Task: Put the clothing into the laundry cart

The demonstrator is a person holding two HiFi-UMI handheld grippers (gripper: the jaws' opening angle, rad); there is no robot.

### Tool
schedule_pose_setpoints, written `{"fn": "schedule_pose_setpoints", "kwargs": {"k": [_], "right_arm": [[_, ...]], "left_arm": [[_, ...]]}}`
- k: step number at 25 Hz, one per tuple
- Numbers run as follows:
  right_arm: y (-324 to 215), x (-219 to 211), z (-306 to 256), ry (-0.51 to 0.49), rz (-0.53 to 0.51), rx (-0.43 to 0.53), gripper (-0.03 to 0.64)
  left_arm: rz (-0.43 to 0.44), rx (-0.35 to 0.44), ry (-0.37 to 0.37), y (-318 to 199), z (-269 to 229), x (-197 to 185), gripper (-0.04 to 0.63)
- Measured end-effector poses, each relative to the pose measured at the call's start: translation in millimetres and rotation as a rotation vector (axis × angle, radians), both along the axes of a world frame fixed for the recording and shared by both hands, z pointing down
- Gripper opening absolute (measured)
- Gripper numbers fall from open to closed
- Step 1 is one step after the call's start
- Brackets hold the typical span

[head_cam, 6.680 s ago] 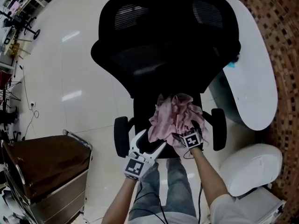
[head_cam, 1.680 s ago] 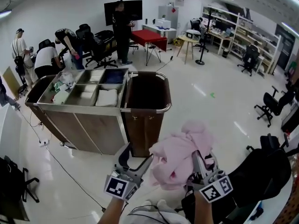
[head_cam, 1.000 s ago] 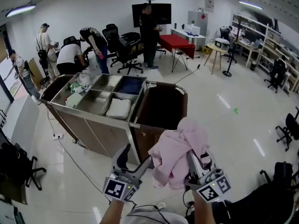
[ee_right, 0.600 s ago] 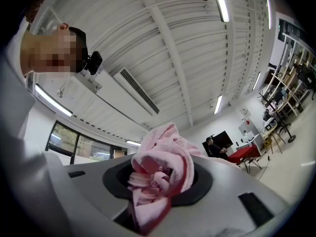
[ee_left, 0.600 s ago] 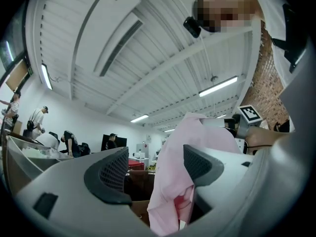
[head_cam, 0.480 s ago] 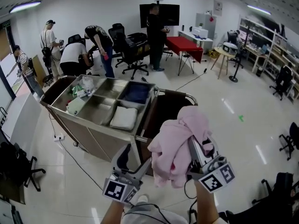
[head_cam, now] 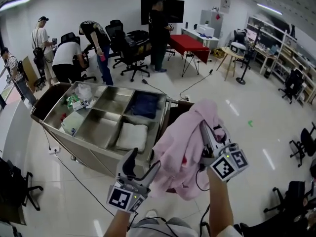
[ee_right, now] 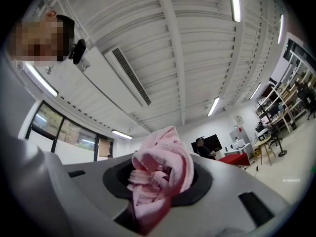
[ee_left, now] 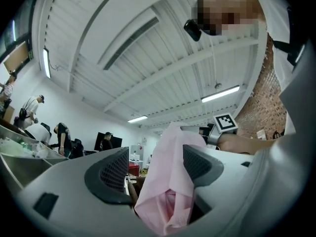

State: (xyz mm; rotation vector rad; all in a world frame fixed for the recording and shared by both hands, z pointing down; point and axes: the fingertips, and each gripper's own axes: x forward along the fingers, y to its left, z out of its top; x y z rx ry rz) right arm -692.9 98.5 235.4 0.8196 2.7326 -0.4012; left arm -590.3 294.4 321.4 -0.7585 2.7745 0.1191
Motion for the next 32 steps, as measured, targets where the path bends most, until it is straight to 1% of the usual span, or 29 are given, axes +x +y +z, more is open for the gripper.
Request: {"fn": "schedule_pose_setpoints", "kwargs": {"k": [2,5,7,8,10,15,19,22,24,26,27,28,29,31,32], "right_arm": [[6,-28,36,0.097,0.009,0.079,0.158],[5,-57,114,0.291,0.037,0.179,0.196],[-2,-62,150,0.374,0.047,0.192,0.224],[-7,-60,157,0.388,0.043,0.184,0.258],[-17,-55,155,0.368,0.034,0.164,0.314],[-33,-38,130,0.267,0.011,0.1,0.313],[-41,-12,105,0.161,0.016,0.081,0.313],[-42,9,93,0.085,0.025,0.116,0.313],[-45,21,90,0.046,0.051,0.149,0.313],[-50,31,87,0.018,0.086,0.15,0.313],[-51,35,88,0.009,0.101,0.146,0.34],[-51,39,90,0.006,0.111,0.146,0.398],[-51,43,93,0.009,0.118,0.149,0.438],[-49,47,101,0.024,0.122,0.156,0.459],[-49,49,105,0.034,0.121,0.157,0.459]], "left_arm": [[0.013,0.002,0.013,-2,4,-9,0.336],[0.018,-0.021,0.033,-9,14,-16,0.335],[0.012,-0.029,0.041,-14,18,-21,0.336],[0.011,-0.03,0.045,-18,19,-22,0.336],[0.007,-0.04,0.049,-26,21,-24,0.336],[-0.003,-0.048,0.058,-41,25,-31,0.336],[-0.005,-0.054,0.044,-50,23,-35,0.335],[-0.016,-0.063,0.037,-54,20,-38,0.334],[-0.026,-0.079,0.028,-57,19,-38,0.336],[-0.036,-0.102,0.019,-60,19,-38,0.336],[-0.042,-0.11,0.021,-61,20,-37,0.336],[-0.046,-0.111,0.027,-63,21,-36,0.336],[-0.05,-0.11,0.035,-64,23,-35,0.336],[-0.059,-0.114,0.044,-63,28,-33,0.336],[-0.061,-0.113,0.053,-63,29,-32,0.336]]}}
